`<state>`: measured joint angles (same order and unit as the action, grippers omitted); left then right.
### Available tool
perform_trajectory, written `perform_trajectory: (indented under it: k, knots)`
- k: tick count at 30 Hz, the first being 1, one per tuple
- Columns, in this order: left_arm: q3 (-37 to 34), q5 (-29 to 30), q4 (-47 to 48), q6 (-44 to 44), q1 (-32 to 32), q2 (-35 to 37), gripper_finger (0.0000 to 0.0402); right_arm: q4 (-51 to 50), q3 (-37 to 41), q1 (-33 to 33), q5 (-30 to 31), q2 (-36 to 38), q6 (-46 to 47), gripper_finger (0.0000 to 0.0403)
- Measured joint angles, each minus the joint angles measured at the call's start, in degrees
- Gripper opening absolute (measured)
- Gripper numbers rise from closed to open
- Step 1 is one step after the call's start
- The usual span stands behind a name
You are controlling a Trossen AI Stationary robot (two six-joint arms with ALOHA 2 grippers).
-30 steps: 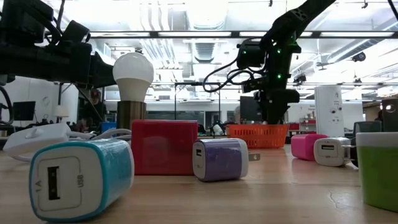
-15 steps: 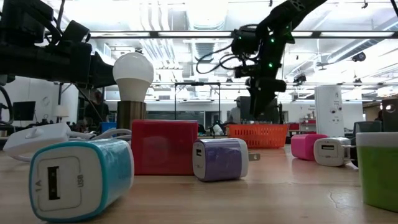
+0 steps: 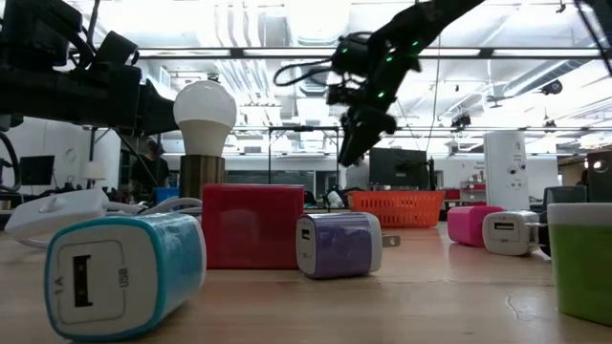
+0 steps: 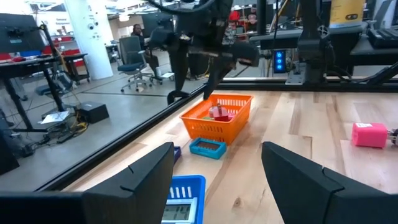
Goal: Pick & Place Office items
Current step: Put the pink charger adapter into the orange bin
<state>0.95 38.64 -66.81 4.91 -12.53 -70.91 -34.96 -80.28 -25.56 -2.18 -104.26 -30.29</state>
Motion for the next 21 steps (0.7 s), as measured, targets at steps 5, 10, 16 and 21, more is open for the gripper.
perform_trajectory:
  k: [5, 10, 16, 21]
  knots:
    - [0.0, 2.86, -0.15, 0.0, 0.02, 0.0, 0.0248, -2.2, -7.74, -0.25, -3.3, -8.15, -2.03, 0.0248]
    - [-0.27, 3.8, 0.0, 0.0, 0.02, 0.0, 0.0248, -9.13, -17.61, -1.4, -6.72, -16.85, -4.58, 0.0244]
    - [-0.35, 3.81, 0.01, 0.0, 0.02, 0.0, 0.0248, -17.94, -28.87, -2.49, -9.15, -25.19, -5.67, 0.0252]
    - [-0.42, 3.82, 0.01, 0.04, 0.02, 0.0, 0.0248, -20.52, -35.05, -3.21, -11.82, -28.33, -4.8, 0.0264]
